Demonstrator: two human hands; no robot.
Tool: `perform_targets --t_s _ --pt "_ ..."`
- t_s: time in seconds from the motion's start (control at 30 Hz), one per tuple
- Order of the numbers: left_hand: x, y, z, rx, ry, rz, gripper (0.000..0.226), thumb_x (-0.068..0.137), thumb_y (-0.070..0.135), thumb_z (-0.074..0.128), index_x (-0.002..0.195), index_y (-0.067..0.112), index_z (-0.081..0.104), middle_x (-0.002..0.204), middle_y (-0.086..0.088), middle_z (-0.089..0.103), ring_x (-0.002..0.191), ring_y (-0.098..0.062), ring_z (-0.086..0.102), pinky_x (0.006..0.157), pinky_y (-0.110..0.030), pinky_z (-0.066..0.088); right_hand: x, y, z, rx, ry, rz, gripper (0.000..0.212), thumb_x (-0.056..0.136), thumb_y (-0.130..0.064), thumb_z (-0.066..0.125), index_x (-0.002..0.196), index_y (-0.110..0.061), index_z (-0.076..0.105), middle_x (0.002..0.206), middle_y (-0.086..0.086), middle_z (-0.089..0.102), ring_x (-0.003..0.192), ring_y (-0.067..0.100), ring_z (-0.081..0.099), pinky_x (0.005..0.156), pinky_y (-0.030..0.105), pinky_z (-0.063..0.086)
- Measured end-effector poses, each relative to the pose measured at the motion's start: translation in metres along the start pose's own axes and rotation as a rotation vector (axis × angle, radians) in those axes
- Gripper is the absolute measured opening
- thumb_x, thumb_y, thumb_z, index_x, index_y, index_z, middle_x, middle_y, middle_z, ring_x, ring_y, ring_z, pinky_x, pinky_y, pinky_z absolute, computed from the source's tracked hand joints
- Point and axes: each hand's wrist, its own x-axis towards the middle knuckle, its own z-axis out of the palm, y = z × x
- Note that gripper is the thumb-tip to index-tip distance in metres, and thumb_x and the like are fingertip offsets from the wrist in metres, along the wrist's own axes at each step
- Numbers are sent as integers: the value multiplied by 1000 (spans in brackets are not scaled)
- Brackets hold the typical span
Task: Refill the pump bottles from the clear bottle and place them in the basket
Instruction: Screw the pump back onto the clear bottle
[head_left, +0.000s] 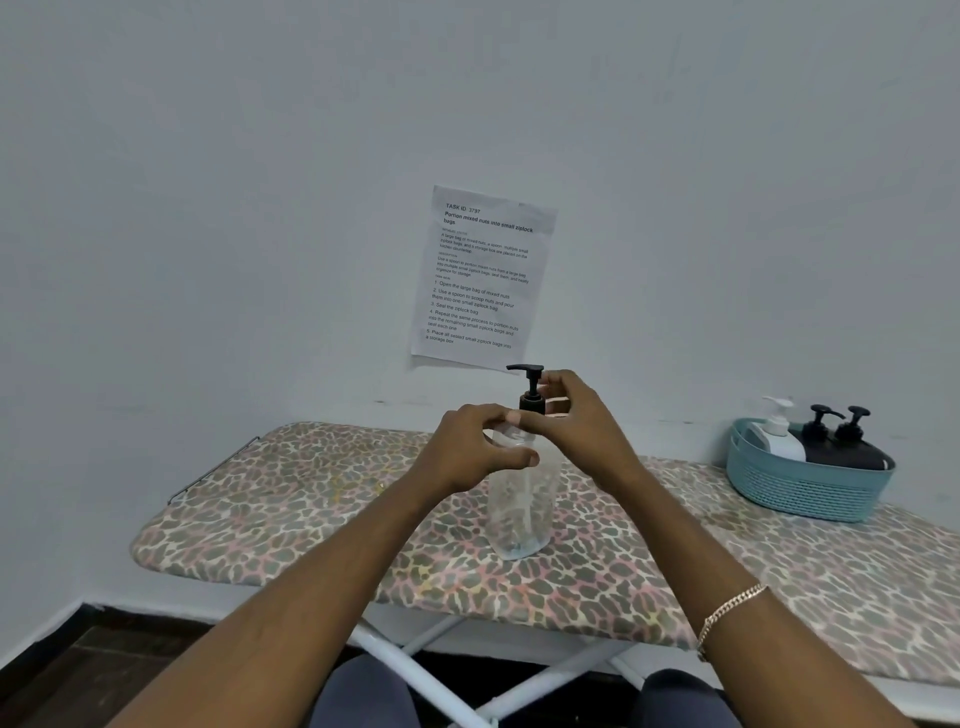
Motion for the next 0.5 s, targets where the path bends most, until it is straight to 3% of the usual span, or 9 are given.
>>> perform_targets --t_s 0.07,0.17,0.23,0.33,0.4,0.5 --pt "2 0 0 26 7 -6 72 71 52 94 133 25 70 120 7 73 92 -5 72 82 -27 54 3 1 -13 147 -100 -2 42 88 -10 78 128 -19 66 117 -3 75 109 13 72 102 39 54" --pt "1 0 0 30 15 -4 79 72 50 94 140 22 66 126 6 70 100 -10 69 82 -23 51 4 -1 -23 314 -152 8 38 88 9 71 120 -12 72 112 8 79 109 20 74 103 36 54" --pt "1 0 -1 31 24 0 78 73 48 94 140 21 66 124 6 71 100 -11 69 81 -22 50 4 -2 -20 298 -110 -1 33 83 4 79 111 -13 76 103 7 80 101 19 77 95 33 55" --pt "-1 1 -2 22 25 2 68 72 49 93 131 24 72 117 8 74 93 -8 73 81 -26 55 5 0 -4 125 22 -8 33 73 -24 93 100 -17 76 88 1 76 81 13 71 78 27 54" --pt "-2 2 -3 9 21 -4 55 73 47 93 122 27 75 107 9 76 85 -5 74 79 -28 57 5 1 8 -14 129 -18 41 71 -35 94 97 -16 68 82 -2 64 70 10 57 64 13 45" --pt "-3 3 -2 -14 10 -12 42 74 44 93 111 33 77 97 8 77 78 -5 75 76 -37 58 1 -4 17 -111 186 -58 45 75 -38 90 98 -12 60 84 -4 59 69 9 51 59 12 41"
